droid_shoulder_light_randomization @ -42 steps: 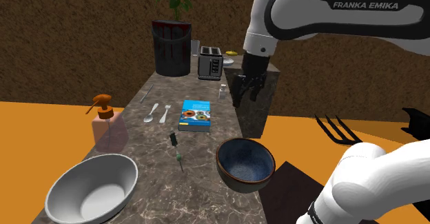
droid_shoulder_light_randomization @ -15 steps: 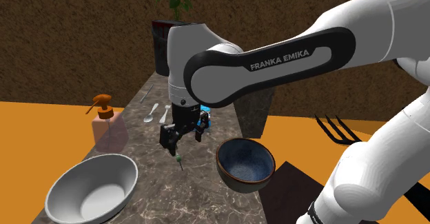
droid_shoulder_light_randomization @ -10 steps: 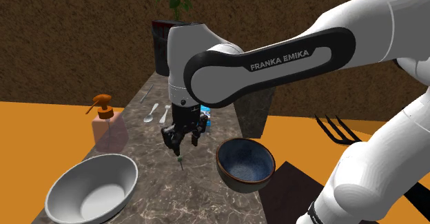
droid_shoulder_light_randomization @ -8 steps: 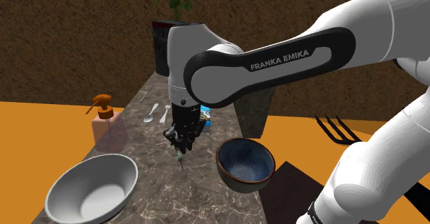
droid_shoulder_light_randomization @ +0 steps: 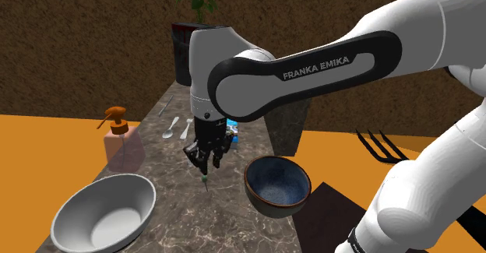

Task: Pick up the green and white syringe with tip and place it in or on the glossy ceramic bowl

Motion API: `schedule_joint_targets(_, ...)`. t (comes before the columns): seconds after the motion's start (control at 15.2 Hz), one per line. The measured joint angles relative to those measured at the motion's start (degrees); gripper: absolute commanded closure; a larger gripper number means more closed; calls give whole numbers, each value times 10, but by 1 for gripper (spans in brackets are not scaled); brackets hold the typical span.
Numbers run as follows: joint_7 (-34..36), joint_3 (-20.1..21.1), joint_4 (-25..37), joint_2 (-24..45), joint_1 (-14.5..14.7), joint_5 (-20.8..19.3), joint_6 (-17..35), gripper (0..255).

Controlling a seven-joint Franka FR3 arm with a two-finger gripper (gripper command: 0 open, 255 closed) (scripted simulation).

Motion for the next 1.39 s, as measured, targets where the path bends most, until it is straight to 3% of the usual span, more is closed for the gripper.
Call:
schedule_joint_targets(0.66, 253, 15, 1, 136, -44, -126, 122, 0)
schedule_joint_targets(1.39, 290, 10, -21, 178, -44, -164, 178, 0)
